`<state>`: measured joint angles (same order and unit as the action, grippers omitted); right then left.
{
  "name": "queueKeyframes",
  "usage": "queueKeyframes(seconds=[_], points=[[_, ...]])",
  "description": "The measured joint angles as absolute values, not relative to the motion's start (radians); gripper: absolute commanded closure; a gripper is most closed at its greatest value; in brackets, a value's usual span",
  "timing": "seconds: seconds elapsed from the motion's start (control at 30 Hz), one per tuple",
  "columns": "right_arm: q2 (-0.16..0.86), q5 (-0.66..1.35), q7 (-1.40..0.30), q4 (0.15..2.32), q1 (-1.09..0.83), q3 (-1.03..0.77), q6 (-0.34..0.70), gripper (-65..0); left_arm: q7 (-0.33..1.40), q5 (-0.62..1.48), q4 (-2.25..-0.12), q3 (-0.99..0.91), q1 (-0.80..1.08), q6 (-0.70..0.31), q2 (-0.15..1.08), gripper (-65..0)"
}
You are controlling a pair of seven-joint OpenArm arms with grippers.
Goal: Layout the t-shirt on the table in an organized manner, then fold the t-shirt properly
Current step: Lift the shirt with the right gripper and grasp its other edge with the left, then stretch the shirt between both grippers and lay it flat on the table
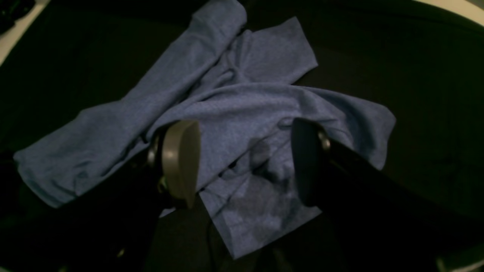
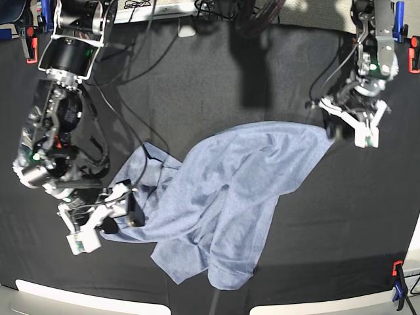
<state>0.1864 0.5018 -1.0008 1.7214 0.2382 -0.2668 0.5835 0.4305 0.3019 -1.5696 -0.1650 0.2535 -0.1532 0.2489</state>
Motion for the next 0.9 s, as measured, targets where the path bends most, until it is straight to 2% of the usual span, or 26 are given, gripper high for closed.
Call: queueKeyframes(seconds=[0.13, 0.33, 0.47, 0.53, 0.63, 0.73, 0.9], points=[[0.186, 0.509, -1.005, 1.721, 0.239, -0.270, 0.583, -36.8, 0.471, 0.427, -1.514, -0.165, 0.203, -0.202, 0.248, -21.6], [0.186, 0.508, -1.015, 1.721, 0.239, -0.270, 0.583, -36.8, 0.497, 0.477, -1.475, -0.165, 0.171, -0.215, 0.248, -21.6], [0.186, 0.509, -1.015, 1.721, 0.239, -0.271, 0.583, -36.8, 0.503, 0.494, -1.471, -0.165, 0.171, -0.257, 0.244, -21.2], [0.186, 0.508, -1.015, 1.721, 0.239, -0.271, 0.583, -36.8, 0.502, 0.494, -1.471, -0.165, 0.171, -0.260, 0.232, -14.6], [0.186, 0.509, -1.022, 1.721, 0.239, -0.271, 0.583, -36.8, 0.502, 0.494, -1.471, -0.165, 0.171, -0.260, 0.224, 0.0], [0.186, 0.467, -1.037, 1.721, 0.238, -0.270, 0.583, -36.9, 0.501, 0.490, -1.471, -0.165, 0.171, -0.259, 0.224, 0.0], [0.206, 0.358, -0.923, 1.610, 0.248, -0.271, 0.560, -38.6, 0.524, 0.490, -1.471, -0.165, 0.171, -0.259, 0.225, 0.0]])
